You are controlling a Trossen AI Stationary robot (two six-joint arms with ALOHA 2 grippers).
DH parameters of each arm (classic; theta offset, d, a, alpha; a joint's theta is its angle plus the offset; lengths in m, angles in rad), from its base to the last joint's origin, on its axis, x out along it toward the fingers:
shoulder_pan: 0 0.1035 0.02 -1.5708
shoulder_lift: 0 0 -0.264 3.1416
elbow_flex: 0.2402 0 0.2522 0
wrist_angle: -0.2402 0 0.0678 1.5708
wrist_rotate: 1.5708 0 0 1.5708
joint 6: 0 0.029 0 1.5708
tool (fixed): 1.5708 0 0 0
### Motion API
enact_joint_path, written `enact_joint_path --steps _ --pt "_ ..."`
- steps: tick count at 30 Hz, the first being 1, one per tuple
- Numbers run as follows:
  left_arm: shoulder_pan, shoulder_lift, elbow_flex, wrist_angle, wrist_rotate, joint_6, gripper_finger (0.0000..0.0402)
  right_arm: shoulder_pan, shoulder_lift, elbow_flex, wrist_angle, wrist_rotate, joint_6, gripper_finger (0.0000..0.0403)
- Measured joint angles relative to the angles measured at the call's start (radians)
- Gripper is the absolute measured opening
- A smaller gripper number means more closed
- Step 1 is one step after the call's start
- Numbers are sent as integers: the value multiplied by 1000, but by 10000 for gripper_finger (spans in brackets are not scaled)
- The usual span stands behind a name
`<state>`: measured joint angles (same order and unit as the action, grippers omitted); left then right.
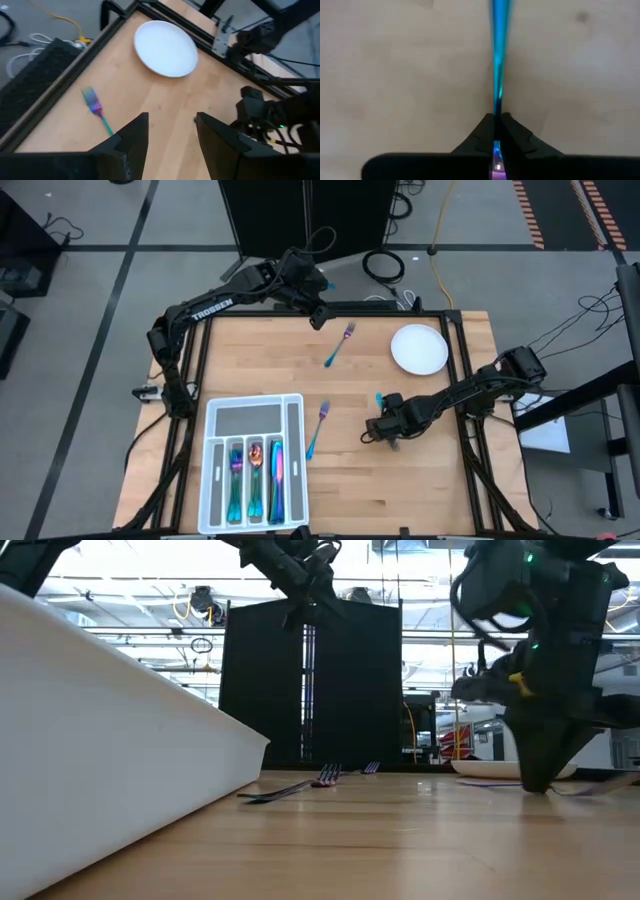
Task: Sort silverware
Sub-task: Put the bottom right iridescent fork into the cutlery tray
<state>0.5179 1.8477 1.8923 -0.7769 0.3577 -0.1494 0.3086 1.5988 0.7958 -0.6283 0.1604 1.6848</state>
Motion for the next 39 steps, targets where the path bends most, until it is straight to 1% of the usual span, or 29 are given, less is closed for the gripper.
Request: enact_joint_path --steps 4,7,9,11,14,16,21,23,27,29,32,37,39 --pt "2 0 0 0 49 -2 166 3 -51 0 -1 -29 -64 6" --pt "2 0 0 -1 105 -25 166 1 -90 0 0 -46 -164 3" --pt "2 0 0 -2 166 -52 166 2 -123 0 10 -50 -264 3" --pt "2 0 0 -4 252 -95 166 2 -160 0 31 -49 -376 2" --pt "-4 6 1 -9 365 -170 166 1 -218 0 70 -45 -605 2" --pt "-10 13 2 -40 413 -205 166 1 -260 1 96 -48 -750 1" --pt "-48 59 -1 -138 422 -282 166 1 -358 2 167 -66 -1127 1" --pt "-78 81 -1 -151 434 -320 166 2 -390 15 185 -66 -1283 1" --pt "-171 120 -1 -142 545 -435 166 1 -412 74 179 -62 -1558 0" --pt "-221 133 -1 -117 577 -508 166 1 -412 112 160 -61 -1673 0" --pt "-289 150 -1 -92 596 -625 166 1 -402 185 106 -57 -1794 0" --pt "-379 162 -1 -45 586 -799 166 0 -364 297 -50 0 -1862 0" --pt "-404 166 -1 11 571 -863 166 -1 -347 333 -91 1 -1895 0"
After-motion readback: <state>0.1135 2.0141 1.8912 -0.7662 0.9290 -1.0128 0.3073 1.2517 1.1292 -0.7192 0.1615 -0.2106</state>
